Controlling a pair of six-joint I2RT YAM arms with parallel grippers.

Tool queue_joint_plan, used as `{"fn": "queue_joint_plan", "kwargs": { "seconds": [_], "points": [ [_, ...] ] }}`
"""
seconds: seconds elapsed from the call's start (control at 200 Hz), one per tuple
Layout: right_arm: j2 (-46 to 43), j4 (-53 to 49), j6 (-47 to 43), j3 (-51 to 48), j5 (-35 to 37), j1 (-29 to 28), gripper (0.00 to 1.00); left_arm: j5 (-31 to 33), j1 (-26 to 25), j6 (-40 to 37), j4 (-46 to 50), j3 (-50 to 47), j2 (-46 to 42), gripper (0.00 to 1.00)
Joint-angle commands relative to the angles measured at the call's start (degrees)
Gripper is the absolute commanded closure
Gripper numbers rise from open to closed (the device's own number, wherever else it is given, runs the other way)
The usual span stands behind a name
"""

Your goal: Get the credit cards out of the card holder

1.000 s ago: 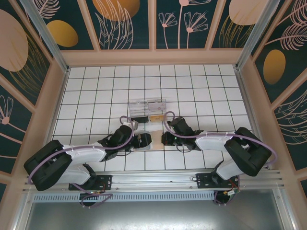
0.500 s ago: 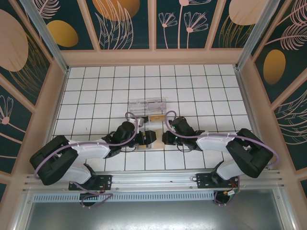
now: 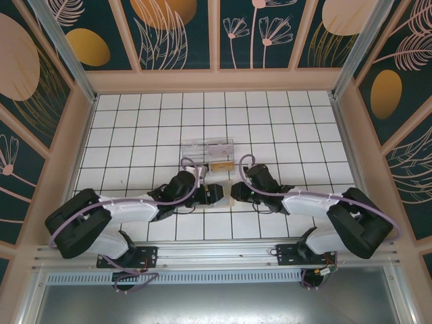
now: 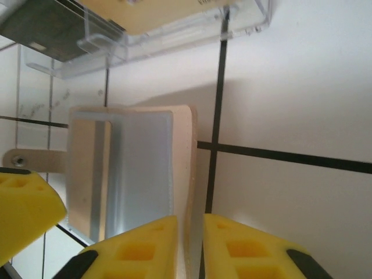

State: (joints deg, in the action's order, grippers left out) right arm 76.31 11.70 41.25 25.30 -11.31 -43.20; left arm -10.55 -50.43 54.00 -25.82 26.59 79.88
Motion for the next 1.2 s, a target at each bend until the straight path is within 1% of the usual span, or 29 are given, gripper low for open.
{"fn": "queue_joint_plan", "kwargs": {
  "seconds": [0.0,0.075,0.19,0.255,0.325,0.495,0.671,0.821,0.891,0.976,1.061,1.196],
  "points": [
    [-3.85,0.68,0.32,-0.95,1.76,0.31,0.76,9.75,1.3,-2.03,12.06,1.2,-3.51,0.45],
    [-5.56,1.29,0.08,-0.87,0.84,0.22,0.73,12.86,2.71,-2.1,15.71,0.34,-4.69,0.56],
    [-6.67,1.22,-0.08,0.23,-0.75,-0.04,0.71,13.92,3.76,-3.28,16.59,-0.74,-4.87,0.64],
    [-6.34,1.4,-0.03,0.96,-1.71,-0.37,0.71,14.15,3.93,-4.1,16.69,-0.62,-3.97,0.69],
    [-5.68,2.44,0.19,1.33,-2.63,-1.11,0.73,14.31,4.2,-4.62,16.62,-0.53,-2.91,0.74],
    [-1.52,5.2,1.35,3.18,-4.75,-3.17,0.79,15.59,4.47,-5.38,17.47,-0.75,-1.14,0.76],
    [4.36,6.3,1.74,6.21,-7.23,-4.35,0.81,15.1,4.57,-4.71,16.29,-2.64,-0.92,0.76],
    [9.3,7.4,2.27,8.41,-9.94,-4.35,0.82,14.51,4.56,-3.51,14.41,-4.48,-0.77,0.8],
    [11.42,7.63,2.51,9.31,-11.06,-4.34,0.82,14.11,4.56,-2.85,13.15,-5.38,-0.68,0.87],
    [13.74,7.89,2.93,10.27,-11.8,-4.35,0.82,13.88,4.56,-2.66,13.24,-5.33,0.16,0.88],
    [15.3,8.3,3.38,10.86,-12.45,-4.4,0.82,13.52,4.56,-2.58,13.04,-5.18,0.95,0.92],
    [17.5,8.25,3.92,11.87,-12.95,-4.44,0.82,12.83,4.56,-2.32,12.55,-5.22,1.5,0.92]
  ]
}}
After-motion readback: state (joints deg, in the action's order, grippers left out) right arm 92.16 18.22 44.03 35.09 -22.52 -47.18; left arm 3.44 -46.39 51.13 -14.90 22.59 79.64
